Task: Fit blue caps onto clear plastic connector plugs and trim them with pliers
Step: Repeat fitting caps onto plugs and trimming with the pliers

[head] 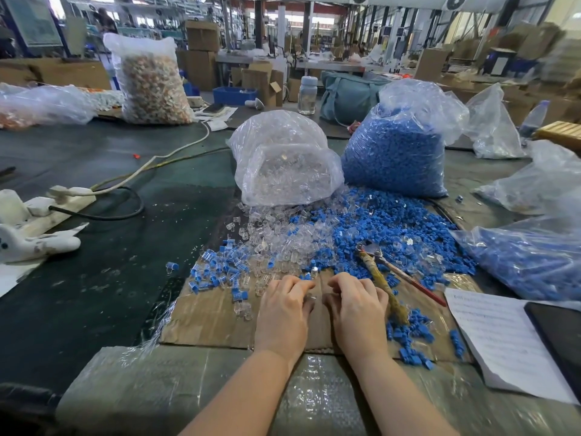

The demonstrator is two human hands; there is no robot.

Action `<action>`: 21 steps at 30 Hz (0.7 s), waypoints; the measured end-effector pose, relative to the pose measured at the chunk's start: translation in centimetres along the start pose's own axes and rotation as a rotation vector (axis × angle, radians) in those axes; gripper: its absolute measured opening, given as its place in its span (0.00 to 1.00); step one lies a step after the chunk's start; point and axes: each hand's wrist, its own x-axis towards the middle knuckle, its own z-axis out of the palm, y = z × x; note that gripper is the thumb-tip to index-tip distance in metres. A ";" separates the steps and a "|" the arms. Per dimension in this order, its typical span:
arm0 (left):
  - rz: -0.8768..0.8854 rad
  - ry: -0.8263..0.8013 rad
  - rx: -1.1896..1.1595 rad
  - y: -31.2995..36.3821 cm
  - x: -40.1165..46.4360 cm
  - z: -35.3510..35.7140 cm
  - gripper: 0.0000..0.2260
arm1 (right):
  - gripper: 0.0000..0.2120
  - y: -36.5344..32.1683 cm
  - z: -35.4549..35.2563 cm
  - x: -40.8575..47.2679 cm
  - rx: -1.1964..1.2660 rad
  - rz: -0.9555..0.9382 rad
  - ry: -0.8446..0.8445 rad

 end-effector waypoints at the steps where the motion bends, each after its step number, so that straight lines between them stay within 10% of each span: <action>1: 0.000 0.014 -0.005 0.0 0.0 0.0 0.15 | 0.03 0.1 0.0 0.0 0.010 -0.003 -0.002; 14: 0.001 0.068 -0.052 0.5 -0.3 -0.8 0.09 | 0.02 -0.4 -0.7 0.0 0.079 -0.126 -0.039; 21: -0.043 0.073 -0.045 0.6 -0.4 -1.0 0.06 | 0.06 0.0 -0.3 -0.1 -0.131 0.139 0.032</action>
